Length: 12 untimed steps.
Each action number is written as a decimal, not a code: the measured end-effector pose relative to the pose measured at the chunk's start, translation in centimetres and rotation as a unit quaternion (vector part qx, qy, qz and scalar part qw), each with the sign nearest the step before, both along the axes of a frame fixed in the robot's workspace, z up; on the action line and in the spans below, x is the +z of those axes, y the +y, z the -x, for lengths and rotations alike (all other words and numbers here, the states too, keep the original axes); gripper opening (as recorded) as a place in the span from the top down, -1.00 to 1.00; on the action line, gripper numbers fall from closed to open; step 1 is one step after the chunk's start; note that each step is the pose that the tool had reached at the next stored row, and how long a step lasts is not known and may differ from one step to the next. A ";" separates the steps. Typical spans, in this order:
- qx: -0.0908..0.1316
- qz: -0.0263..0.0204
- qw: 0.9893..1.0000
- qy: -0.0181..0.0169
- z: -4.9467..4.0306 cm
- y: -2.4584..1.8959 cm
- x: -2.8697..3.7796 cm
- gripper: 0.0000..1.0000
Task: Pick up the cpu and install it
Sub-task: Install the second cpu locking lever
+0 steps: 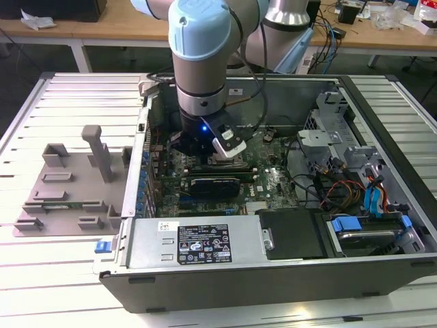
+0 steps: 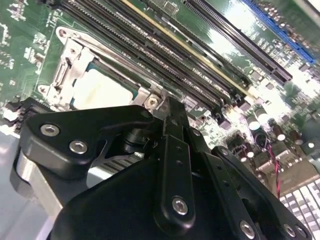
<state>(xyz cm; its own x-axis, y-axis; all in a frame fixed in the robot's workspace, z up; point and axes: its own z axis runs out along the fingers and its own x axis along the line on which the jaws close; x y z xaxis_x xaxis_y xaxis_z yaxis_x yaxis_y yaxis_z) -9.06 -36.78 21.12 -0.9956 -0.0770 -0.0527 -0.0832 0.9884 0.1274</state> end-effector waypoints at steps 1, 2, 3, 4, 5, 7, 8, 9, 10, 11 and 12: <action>0.000 0.000 1.000 0.000 0.00 0.00 0.49 0.79; 0.000 0.000 1.000 0.000 -0.01 0.01 0.84 0.79; 0.000 0.000 1.000 0.000 -0.01 0.01 1.16 0.79; 0.000 0.000 1.000 0.000 -0.01 0.01 1.83 0.79; -0.001 0.000 1.000 0.000 -0.03 0.01 3.07 0.79; -0.001 0.001 1.000 0.000 -0.10 0.02 3.30 0.79; -0.002 0.001 1.000 0.000 -0.47 0.01 3.31 0.79; -0.003 0.001 1.000 0.001 -1.02 0.01 3.30 0.79; -0.004 0.001 1.000 0.001 -1.48 0.01 3.30 0.79; -0.004 0.001 1.000 0.001 -2.06 0.01 3.30 0.79; -0.005 0.001 1.000 0.002 -2.47 0.01 3.30 0.79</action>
<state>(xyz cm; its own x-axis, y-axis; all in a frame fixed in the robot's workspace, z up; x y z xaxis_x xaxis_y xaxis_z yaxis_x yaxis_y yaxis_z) -6.60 -36.77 24.42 -0.9965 -0.0681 -0.0488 -0.0738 0.9893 0.1257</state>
